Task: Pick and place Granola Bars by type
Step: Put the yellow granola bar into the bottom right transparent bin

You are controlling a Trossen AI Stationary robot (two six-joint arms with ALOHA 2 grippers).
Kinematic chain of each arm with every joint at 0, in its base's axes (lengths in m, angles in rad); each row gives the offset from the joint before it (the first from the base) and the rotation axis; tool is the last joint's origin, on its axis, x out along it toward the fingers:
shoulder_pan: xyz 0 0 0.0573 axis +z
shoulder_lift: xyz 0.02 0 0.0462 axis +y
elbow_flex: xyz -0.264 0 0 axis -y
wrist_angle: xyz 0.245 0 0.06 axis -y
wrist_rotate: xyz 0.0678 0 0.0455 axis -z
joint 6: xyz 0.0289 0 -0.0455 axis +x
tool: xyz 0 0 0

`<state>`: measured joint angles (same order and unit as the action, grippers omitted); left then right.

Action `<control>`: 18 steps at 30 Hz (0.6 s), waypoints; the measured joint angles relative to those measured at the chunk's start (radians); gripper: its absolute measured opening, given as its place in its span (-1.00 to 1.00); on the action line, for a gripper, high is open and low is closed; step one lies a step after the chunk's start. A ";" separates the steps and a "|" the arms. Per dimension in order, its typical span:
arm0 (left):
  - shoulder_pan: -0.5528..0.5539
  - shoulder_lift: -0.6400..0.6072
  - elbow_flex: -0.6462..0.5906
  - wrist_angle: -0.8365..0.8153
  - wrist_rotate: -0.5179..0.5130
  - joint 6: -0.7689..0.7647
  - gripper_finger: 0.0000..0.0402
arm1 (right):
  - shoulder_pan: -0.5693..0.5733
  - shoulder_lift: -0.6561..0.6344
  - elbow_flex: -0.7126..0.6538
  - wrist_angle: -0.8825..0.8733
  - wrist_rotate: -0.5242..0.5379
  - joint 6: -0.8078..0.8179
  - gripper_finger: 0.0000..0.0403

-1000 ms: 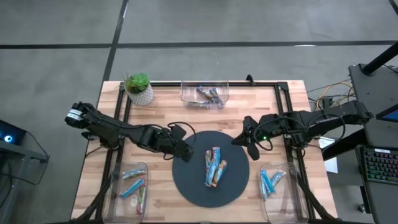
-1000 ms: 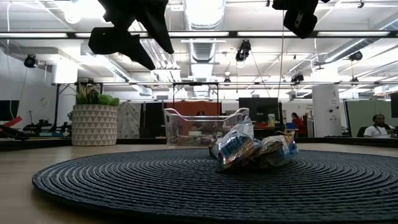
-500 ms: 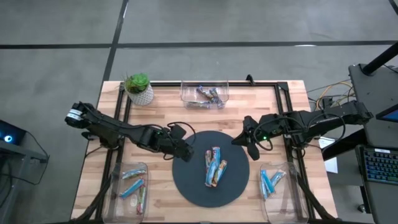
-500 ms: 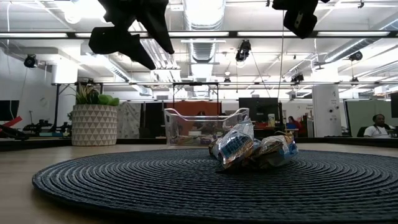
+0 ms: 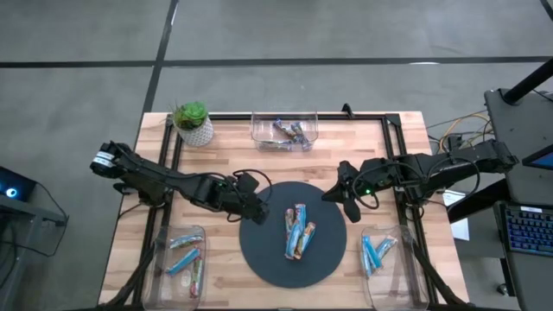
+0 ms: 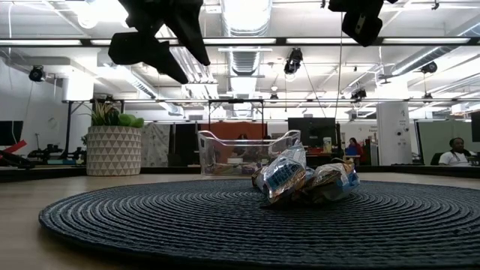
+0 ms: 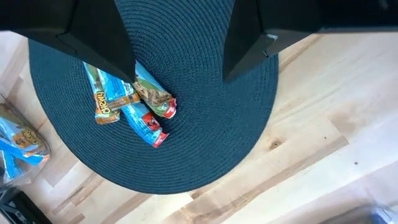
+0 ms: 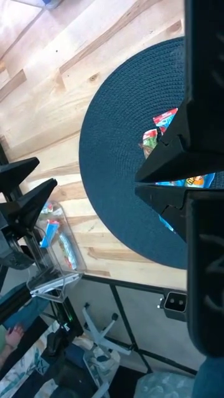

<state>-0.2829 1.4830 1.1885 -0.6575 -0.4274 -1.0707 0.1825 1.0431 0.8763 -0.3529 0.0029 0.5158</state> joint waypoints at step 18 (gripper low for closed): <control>0.000 0.000 0.000 0.005 0.036 0.183 0.05 | 0.000 0.000 0.000 -0.001 0.000 0.000 -0.94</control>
<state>-0.2829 1.4834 1.1885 -0.6525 -0.3917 -0.8881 0.1829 1.0433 0.8761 -0.3534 0.0025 0.5156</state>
